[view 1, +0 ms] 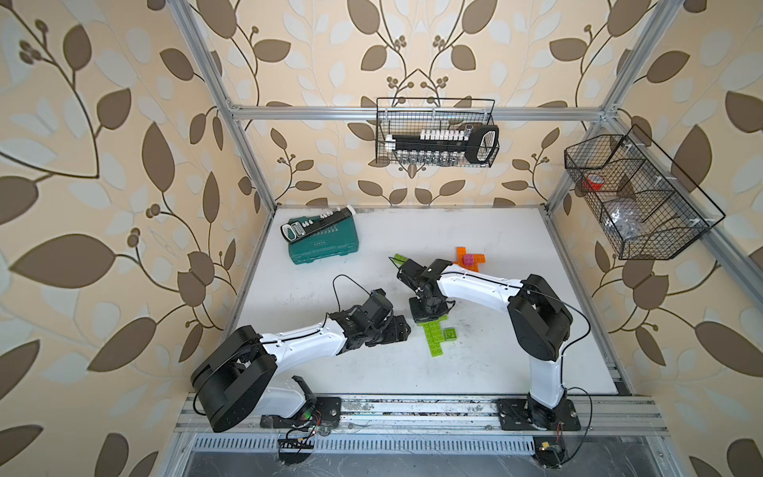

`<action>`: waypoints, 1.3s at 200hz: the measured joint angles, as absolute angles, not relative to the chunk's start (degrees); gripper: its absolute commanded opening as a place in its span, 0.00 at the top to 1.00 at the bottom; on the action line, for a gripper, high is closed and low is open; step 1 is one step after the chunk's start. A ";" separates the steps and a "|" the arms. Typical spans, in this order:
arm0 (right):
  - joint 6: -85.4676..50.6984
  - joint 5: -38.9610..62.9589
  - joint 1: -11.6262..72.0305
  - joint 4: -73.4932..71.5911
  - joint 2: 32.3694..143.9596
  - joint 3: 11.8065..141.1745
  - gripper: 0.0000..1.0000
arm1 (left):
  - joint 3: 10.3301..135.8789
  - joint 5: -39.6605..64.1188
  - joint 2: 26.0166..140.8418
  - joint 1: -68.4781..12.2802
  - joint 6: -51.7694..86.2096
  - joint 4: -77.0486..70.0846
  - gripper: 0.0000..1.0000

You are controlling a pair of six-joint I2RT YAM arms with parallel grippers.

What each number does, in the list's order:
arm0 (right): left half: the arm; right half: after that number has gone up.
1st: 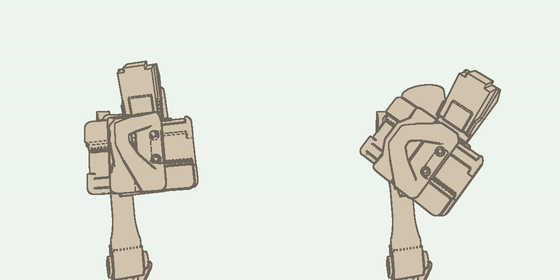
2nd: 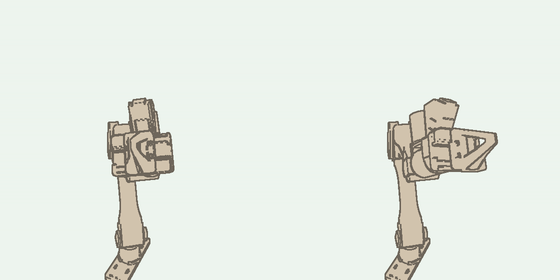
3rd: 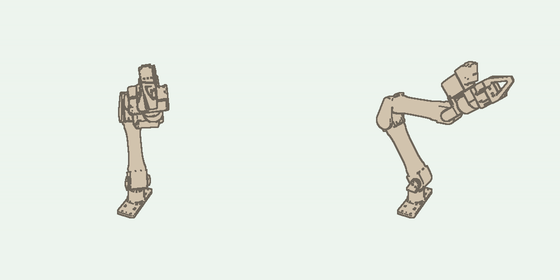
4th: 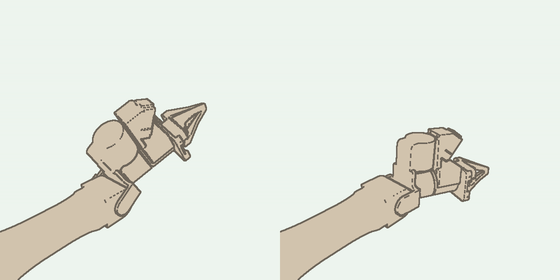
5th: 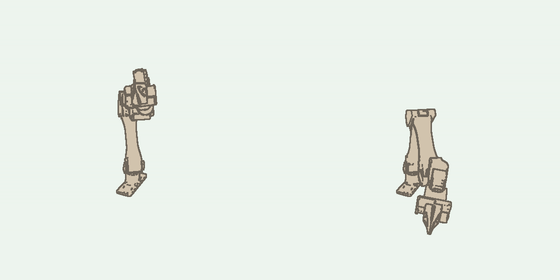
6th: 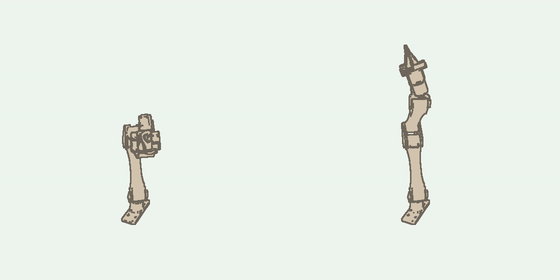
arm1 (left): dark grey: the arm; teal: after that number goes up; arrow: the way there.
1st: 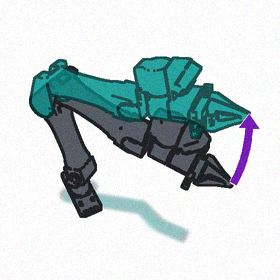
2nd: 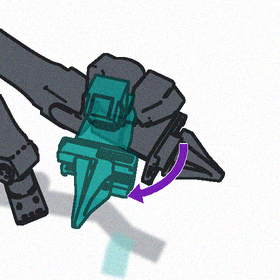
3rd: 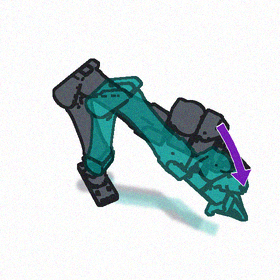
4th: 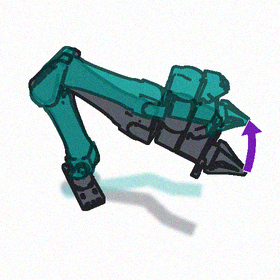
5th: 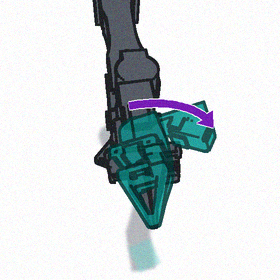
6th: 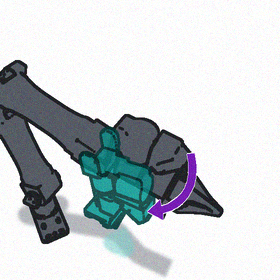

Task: Assemble a small pinwheel with lego
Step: Assemble the lego brick with the lego brick.

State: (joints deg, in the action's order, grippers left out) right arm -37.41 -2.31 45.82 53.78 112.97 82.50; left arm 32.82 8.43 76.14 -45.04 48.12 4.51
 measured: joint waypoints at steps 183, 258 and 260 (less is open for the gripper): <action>-37.43 -3.90 45.84 54.24 114.41 83.50 0.95 | 32.82 7.38 76.14 -45.04 48.01 4.97 0.17; -37.47 -4.54 46.46 54.63 114.65 83.88 0.95 | 32.93 6.68 76.01 -45.01 47.92 6.28 0.18; -37.47 -4.56 46.48 54.63 114.65 83.90 0.95 | 32.93 6.61 75.96 -45.01 47.92 6.28 0.18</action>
State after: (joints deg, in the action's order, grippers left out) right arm -37.47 -4.56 46.48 54.63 114.65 83.90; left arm 32.93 6.61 75.96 -45.01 47.92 6.28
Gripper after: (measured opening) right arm 0.050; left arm 0.825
